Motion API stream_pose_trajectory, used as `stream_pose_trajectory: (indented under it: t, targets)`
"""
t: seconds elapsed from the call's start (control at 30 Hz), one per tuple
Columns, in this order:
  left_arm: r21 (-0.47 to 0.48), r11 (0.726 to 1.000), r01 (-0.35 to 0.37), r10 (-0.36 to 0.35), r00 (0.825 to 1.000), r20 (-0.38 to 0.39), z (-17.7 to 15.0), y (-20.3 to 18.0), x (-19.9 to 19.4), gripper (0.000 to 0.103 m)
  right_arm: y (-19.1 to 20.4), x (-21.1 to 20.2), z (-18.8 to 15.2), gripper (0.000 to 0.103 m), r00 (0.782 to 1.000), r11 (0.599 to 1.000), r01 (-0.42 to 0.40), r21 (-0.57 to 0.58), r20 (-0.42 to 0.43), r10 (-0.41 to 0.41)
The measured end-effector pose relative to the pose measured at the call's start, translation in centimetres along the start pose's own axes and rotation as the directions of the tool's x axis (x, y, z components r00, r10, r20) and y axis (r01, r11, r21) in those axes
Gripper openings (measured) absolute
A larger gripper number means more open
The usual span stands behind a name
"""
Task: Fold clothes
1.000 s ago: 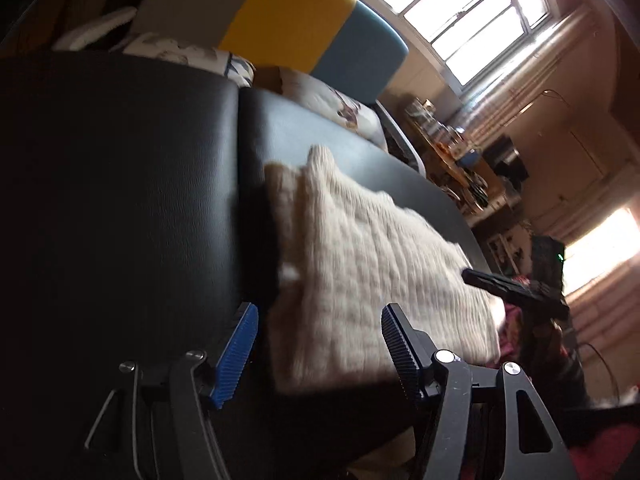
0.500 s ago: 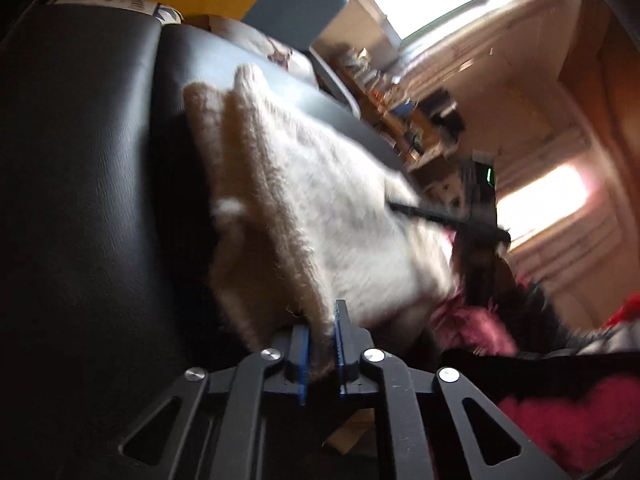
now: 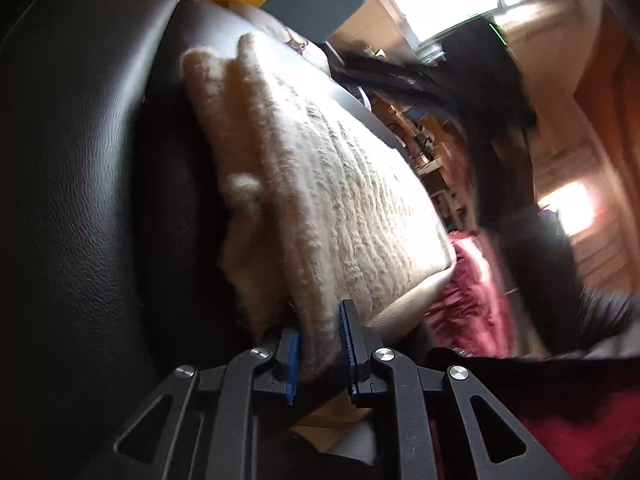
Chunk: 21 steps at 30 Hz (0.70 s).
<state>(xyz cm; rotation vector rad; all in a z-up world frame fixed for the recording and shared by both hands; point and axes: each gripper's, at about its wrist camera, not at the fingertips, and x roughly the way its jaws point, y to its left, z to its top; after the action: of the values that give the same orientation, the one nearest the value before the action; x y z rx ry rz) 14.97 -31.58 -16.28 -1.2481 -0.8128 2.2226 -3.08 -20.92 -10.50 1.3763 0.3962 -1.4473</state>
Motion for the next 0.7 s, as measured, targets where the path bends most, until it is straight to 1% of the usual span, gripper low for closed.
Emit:
stream_pose_trajectory:
  t: [0.03,0.07,0.1,0.13,0.17,0.2,0.27,0.3,0.33,0.37,0.4,0.43,0.47,0.53,0.57,0.6,0.67,0.7]
  targets:
    - [0.015,1.0,-0.02,0.02,1.0,0.009,-0.1,-0.5,0.0,0.015,0.0,1.3,0.5,0.03,0.999,1.0,0.025,0.003,-0.036,-0.025]
    - [0.027,0.999,-0.039,0.039,0.999,0.019,-0.2,-1.0,0.0,0.009,0.5,1.8,0.8,0.026,0.998,0.998,0.063,-0.023,-0.03,-0.064]
    - [0.039,0.998,-0.059,0.058,0.998,0.029,-0.3,-1.4,0.0,0.008,1.3,1.7,1.1,0.02,0.994,0.992,0.105,-0.064,0.013,-0.105]
    - [0.051,0.996,-0.078,0.076,0.996,0.039,-0.5,-1.9,0.1,0.008,2.1,1.4,1.3,0.009,0.99,0.986,0.134,-0.095,0.059,-0.129]
    - [0.062,0.993,-0.098,0.095,0.994,0.05,-0.6,-2.4,0.1,0.007,2.5,1.0,1.6,0.008,0.988,0.987,0.129,-0.095,0.097,-0.12]
    - [0.064,0.993,-0.098,0.094,0.993,0.067,-0.5,-2.8,-0.1,0.006,2.5,1.7,1.7,0.008,0.985,0.984,0.153,-0.096,0.091,-0.144]
    - [0.075,0.987,-0.139,0.133,0.988,0.078,-0.8,-3.5,-0.2,0.006,2.6,3.0,1.9,0.008,0.979,0.976,0.193,-0.099,0.078,-0.186]
    - [0.053,0.985,-0.164,0.161,0.985,0.057,-1.2,-3.0,0.1,0.006,2.4,3.4,1.7,0.008,0.981,0.978,0.184,-0.097,0.084,-0.176]
    - [0.008,0.989,-0.149,0.148,0.988,0.035,-1.4,-2.1,0.7,0.007,2.3,2.9,1.6,0.008,0.984,0.985,0.152,-0.077,0.108,-0.144]
    - [-0.039,0.993,-0.115,0.117,0.992,0.046,-1.4,-1.5,0.8,0.007,1.9,1.7,1.4,0.011,0.986,0.993,0.106,-0.043,0.134,-0.099]
    - [-0.05,0.993,-0.103,0.106,0.993,0.051,-1.3,-1.5,0.6,0.007,1.4,0.6,1.2,0.015,0.985,0.998,0.058,-0.01,0.161,-0.056]
    - [-0.049,0.994,-0.1,0.103,0.993,0.05,-1.1,-1.7,0.3,0.008,1.0,-0.5,0.8,0.021,0.981,1.0,0.015,0.018,0.191,-0.018]
    - [-0.038,0.994,-0.105,0.107,0.993,0.056,-1.0,-2.2,-0.3,0.009,0.5,-2.0,0.1,0.023,0.974,0.999,-0.01,0.036,0.225,0.002]
    - [-0.044,0.994,-0.102,0.105,0.991,0.088,-0.3,-2.6,-1.7,0.015,-0.7,-4.8,-1.8,0.023,0.959,0.996,-0.044,0.08,0.284,0.019]
    - [-0.04,0.993,-0.114,0.118,0.986,0.114,0.1,-3.0,-2.8,0.021,-1.5,-6.1,-3.0,0.024,0.952,0.994,-0.043,0.102,0.306,0.01]
    - [-0.033,0.99,-0.135,0.139,0.98,0.144,0.5,-3.2,-3.7,0.029,-2.2,-7.0,-4.1,0.024,0.949,0.993,-0.028,0.118,0.314,-0.011]
    - [0.002,0.985,-0.172,0.168,0.966,0.194,2.5,-4.1,-4.3,0.038,-3.4,-8.2,-6.8,0.024,0.95,0.988,0.034,0.15,0.303,-0.078]
    - [0.033,0.98,-0.198,0.187,0.958,0.217,3.9,-4.7,-4.2,0.039,-4.1,-8.8,-8.3,0.024,0.949,0.984,0.074,0.161,0.291,-0.119]
